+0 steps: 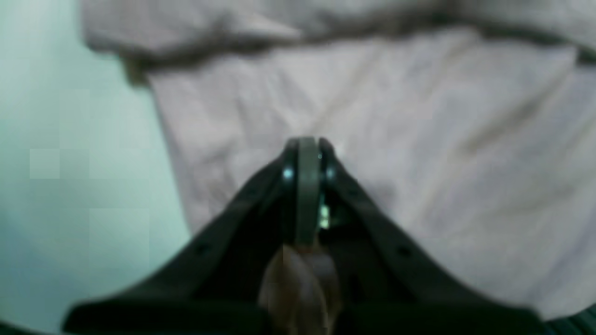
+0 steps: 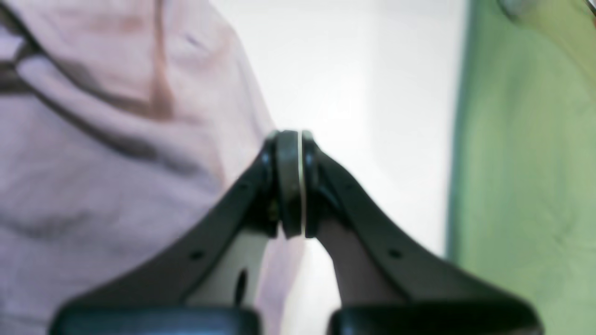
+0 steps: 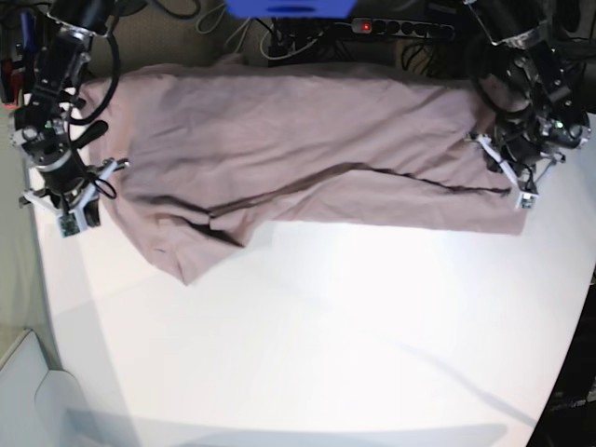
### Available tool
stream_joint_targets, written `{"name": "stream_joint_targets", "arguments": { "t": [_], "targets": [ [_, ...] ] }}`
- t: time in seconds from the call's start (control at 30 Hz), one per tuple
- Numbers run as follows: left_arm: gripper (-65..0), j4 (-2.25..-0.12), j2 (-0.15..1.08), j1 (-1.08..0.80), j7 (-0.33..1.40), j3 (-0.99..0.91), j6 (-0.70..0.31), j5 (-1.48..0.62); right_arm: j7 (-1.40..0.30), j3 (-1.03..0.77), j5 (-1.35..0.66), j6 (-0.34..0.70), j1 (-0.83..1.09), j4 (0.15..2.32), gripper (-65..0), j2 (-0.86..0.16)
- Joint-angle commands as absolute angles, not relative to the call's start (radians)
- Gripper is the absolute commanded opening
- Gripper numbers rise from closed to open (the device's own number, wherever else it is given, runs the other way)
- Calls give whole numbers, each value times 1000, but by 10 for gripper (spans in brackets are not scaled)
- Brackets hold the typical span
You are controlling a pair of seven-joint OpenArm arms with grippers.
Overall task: Layout the t-shirt on the table in an organized manner, then fold the t-shirt properly
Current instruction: 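Pull the shirt edges apart with both grippers to spread it, then drag the hem corner with the right gripper away from the left gripper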
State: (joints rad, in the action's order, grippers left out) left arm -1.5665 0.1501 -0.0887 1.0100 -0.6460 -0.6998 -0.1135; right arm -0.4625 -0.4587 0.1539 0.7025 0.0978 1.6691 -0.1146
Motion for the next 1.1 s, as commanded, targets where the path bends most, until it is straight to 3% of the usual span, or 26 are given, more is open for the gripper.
{"name": "stream_joint_targets", "arguments": {
  "t": [0.0,0.2,0.53,0.7,0.77,0.93,1.07],
  "targets": [
    [-649,-1600,159,-56,984,-639,-698,-136,-466,-444,145,698,90,1695,-650,-120],
    [-649,-1606,157,-18,984,-639,-698,-134,-644,-361,147,698,68,1796,-636,-68],
    [-647,-1616,147,-24,984,-644,-698,-128,-696,-196,147,698,99,1870,-329,-41],
    [-640,-1618,154,-25,986,-645,-698,-127,-702,-151,147,698,36,1804,-310,-36],
    [-601,-1618,154,-25,986,-645,-698,-127,-702,-151,147,698,5,1756,-310,-36],
    [-386,-1618,154,-42,986,-645,-698,-127,-696,-151,147,698,-31,1684,-310,-38],
    [-370,-1620,156,-45,986,-645,-698,-127,-694,-150,147,698,-30,1667,-310,-38]
  ]
}}
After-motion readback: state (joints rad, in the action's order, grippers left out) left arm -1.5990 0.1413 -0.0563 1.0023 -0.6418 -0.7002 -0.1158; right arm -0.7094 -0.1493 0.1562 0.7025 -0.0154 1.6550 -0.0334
